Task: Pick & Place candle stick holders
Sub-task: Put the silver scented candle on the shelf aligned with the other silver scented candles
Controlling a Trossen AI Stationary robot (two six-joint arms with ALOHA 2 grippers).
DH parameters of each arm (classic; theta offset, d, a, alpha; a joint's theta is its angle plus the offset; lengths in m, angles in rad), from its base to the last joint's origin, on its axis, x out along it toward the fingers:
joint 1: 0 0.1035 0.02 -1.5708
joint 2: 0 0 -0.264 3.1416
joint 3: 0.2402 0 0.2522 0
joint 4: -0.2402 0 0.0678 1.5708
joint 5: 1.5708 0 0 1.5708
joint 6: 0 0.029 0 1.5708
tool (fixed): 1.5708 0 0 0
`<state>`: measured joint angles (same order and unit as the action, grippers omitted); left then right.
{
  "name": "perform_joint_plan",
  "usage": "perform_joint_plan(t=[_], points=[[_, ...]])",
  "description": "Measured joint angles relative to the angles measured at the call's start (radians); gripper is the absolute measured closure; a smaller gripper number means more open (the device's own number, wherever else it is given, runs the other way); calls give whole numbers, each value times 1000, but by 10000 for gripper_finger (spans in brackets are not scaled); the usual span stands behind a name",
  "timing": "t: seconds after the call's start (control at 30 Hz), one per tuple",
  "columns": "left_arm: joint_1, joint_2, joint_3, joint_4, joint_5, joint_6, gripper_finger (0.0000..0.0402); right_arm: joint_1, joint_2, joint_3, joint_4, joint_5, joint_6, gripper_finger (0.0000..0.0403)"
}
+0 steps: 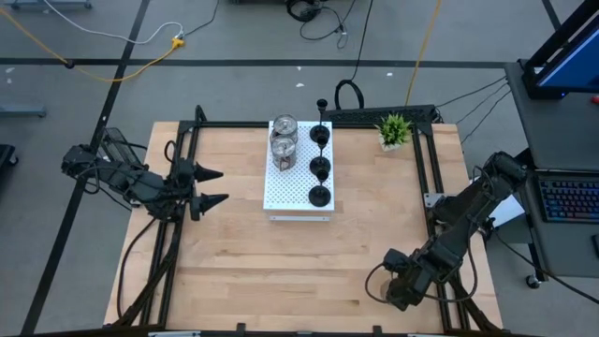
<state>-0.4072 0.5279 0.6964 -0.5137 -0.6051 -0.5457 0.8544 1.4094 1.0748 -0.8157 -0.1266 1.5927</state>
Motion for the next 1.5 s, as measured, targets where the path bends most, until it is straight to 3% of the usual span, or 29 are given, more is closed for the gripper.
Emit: perform_joint_plan(t=[0.57,0.9,1.5], points=[[0,0,0,-8,-25,-2,7,0,0,0,19,-4,-13,3],[0,0,0,-8,-25,-2,7,0,0,0,75,-7,-144,3],[0,0,0,-20,-21,1,7,0,0,0,95,-6,-154,3]])
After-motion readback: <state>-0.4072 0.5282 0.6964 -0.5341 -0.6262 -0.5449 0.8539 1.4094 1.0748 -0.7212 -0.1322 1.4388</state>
